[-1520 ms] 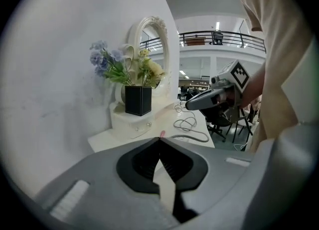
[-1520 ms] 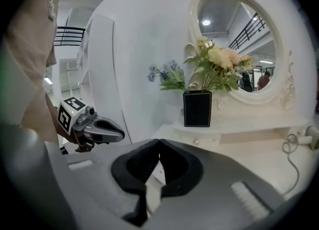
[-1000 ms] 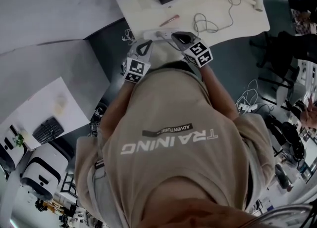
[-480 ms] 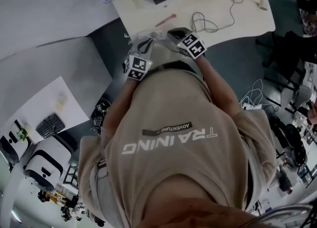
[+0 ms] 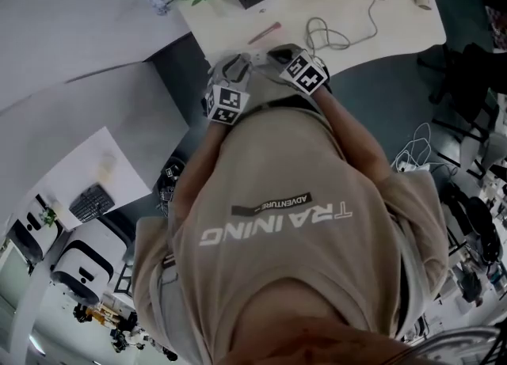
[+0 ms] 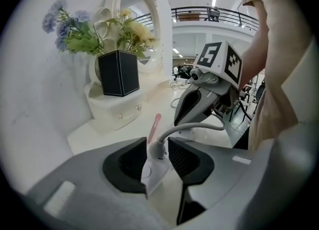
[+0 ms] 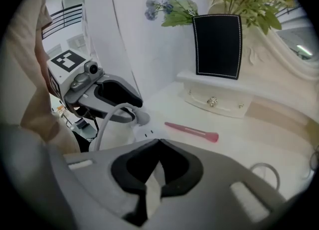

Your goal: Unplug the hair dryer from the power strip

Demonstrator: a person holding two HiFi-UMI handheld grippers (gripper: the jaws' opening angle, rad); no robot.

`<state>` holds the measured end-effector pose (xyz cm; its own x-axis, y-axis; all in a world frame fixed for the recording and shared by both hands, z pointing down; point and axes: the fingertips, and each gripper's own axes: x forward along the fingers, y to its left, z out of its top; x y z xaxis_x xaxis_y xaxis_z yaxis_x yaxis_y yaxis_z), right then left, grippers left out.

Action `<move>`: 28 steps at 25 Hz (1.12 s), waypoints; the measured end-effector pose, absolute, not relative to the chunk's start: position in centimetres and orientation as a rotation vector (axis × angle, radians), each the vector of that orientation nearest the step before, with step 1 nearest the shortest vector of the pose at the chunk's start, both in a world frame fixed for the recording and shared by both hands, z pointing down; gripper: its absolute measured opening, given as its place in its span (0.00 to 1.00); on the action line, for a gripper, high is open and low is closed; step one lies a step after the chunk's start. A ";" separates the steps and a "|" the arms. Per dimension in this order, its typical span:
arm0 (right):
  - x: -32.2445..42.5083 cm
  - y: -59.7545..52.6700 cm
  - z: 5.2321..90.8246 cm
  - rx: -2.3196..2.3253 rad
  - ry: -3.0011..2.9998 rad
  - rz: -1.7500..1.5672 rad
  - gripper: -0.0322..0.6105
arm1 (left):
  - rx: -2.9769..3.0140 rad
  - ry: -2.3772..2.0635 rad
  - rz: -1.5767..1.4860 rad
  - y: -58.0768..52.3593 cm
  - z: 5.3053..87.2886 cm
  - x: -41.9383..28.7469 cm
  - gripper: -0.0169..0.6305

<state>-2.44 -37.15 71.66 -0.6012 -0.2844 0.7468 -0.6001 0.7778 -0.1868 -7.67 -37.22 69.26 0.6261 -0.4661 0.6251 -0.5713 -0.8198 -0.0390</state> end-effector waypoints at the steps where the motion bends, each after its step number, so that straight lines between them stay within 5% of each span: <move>1: -2.4 -37.2 71.7 0.647 -2.230 0.547 0.06 | 2.688 -0.862 0.961 -37.5 69.3 -7.5 0.21; 28: -1.6 -37.8 70.1 0.715 -2.313 0.646 0.06 | 2.772 -0.761 0.888 -37.4 65.1 -6.4 0.13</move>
